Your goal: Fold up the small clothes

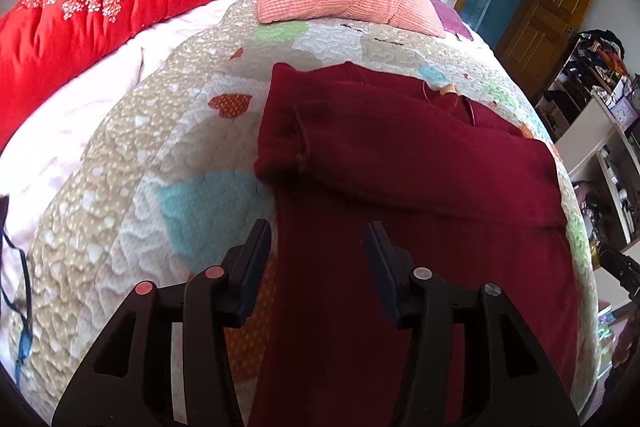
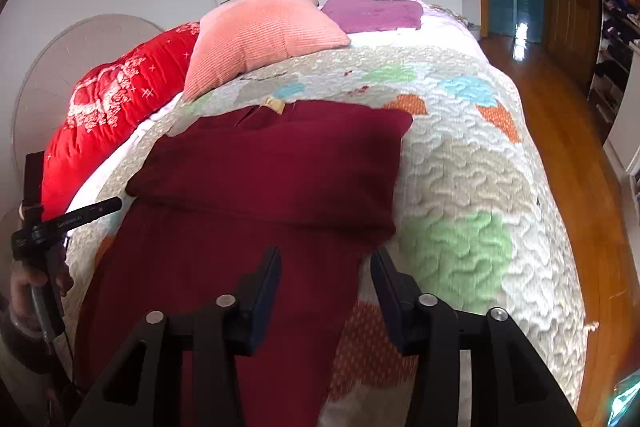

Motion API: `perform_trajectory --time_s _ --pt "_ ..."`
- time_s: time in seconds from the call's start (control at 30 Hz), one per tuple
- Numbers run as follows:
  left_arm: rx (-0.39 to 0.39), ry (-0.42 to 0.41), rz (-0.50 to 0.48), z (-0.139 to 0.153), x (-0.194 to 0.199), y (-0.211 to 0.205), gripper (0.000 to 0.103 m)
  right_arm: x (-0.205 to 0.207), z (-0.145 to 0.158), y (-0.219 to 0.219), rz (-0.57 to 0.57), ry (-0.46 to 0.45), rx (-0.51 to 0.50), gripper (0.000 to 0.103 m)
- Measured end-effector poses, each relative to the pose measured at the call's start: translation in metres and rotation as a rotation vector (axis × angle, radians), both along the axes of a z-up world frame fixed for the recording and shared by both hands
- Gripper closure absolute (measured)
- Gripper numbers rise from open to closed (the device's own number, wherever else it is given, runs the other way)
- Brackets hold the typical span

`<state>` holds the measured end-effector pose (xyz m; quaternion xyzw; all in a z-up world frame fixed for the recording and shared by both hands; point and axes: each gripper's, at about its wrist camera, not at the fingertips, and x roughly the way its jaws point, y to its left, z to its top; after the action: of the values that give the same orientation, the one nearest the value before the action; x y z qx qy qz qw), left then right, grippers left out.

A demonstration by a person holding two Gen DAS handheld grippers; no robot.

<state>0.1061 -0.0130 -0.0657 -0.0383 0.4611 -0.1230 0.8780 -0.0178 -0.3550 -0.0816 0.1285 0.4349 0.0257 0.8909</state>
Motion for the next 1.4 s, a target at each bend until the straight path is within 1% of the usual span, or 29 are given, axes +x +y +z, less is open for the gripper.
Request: perform_trajectory --time_s 0.07,0.17,0.23,0.3,0.37,0.5,0.57,0.6,0.63,0.67,0.7,0.83,0.97,1.03,1.07,1.1,1.17,1.2,1.23,1.3,1.33,1.37,1.4 --pt "-0.014 0.005 -0.001 -0.001 -0.019 0.008 0.041 -0.021 -0.003 0.002 0.019 0.016 0.018 0.054" --pt "-0.016 0.032 -0.002 -0.004 -0.041 0.016 0.041 -0.044 -0.014 0.007 0.021 0.041 0.018 0.054" --pt "-0.011 0.041 0.005 -0.005 -0.052 0.02 0.041 -0.048 -0.022 0.008 0.004 0.062 0.02 0.054" --pt "-0.027 0.048 0.012 -0.006 -0.062 0.022 0.041 -0.052 -0.024 0.011 -0.014 0.061 0.042 0.054" --pt "-0.041 0.054 0.01 -0.008 -0.073 0.022 0.041 -0.055 -0.028 0.017 -0.005 0.061 0.067 0.054" --pt "-0.029 0.072 -0.008 -0.019 -0.089 0.015 0.041 -0.05 -0.049 0.03 0.0 0.128 0.056 0.054" --pt "-0.013 0.083 -0.007 -0.028 -0.093 0.013 0.041 -0.051 -0.058 0.03 -0.019 0.126 0.066 0.054" --pt "0.002 0.08 0.002 -0.031 -0.094 0.013 0.04 -0.052 -0.058 0.029 -0.023 0.113 0.06 0.057" --pt "0.015 0.082 0.008 -0.034 -0.094 0.013 0.04 -0.053 -0.057 0.031 -0.019 0.1 0.033 0.078" --pt "0.016 0.084 0.011 -0.036 -0.095 0.013 0.04 -0.053 -0.055 0.034 -0.004 0.092 0.001 0.094" --pt "0.012 0.081 0.012 -0.036 -0.096 0.013 0.04 -0.054 -0.053 0.036 -0.001 0.078 -0.014 0.097" --pt "-0.025 0.092 0.019 -0.035 -0.099 0.021 0.04 -0.065 -0.044 0.035 -0.015 0.035 -0.054 0.097" --pt "-0.049 0.109 0.024 -0.04 -0.102 0.028 0.04 -0.061 -0.06 0.031 -0.038 0.075 -0.017 0.097" --pt "-0.047 0.11 0.019 -0.037 -0.108 0.029 0.04 -0.067 -0.055 0.027 -0.047 0.053 0.015 0.097" --pt "-0.047 0.11 0.008 -0.035 -0.111 0.031 0.04 -0.071 -0.052 0.024 -0.049 0.042 0.059 0.097" --pt "-0.052 0.113 0.002 -0.034 -0.115 0.033 0.04 -0.076 -0.049 0.02 -0.049 0.037 0.102 0.094" --pt "-0.063 0.122 -0.009 -0.034 -0.125 0.038 0.04 -0.088 -0.044 0.016 -0.028 0.036 0.159 0.08" --pt "-0.068 0.127 -0.013 -0.034 -0.131 0.041 0.04 -0.096 -0.042 0.015 -0.013 0.033 0.173 0.067" --pt "-0.071 0.133 -0.015 -0.035 -0.136 0.044 0.04 -0.105 -0.04 0.014 0.004 0.03 0.182 0.062" --pt "-0.074 0.152 -0.023 -0.037 -0.146 0.048 0.039 -0.119 -0.04 0.015 0.036 0.04 0.206 0.061" --pt "-0.077 0.158 -0.031 -0.037 -0.151 0.049 0.037 -0.126 -0.041 0.015 0.057 0.052 0.222 0.061" --pt "-0.081 0.164 -0.042 -0.038 -0.156 0.05 0.032 -0.131 -0.043 0.018 0.073 0.063 0.231 0.061" --pt "-0.081 0.165 -0.05 -0.039 -0.161 0.05 0.031 -0.137 -0.044 0.019 0.08 0.072 0.237 0.06"
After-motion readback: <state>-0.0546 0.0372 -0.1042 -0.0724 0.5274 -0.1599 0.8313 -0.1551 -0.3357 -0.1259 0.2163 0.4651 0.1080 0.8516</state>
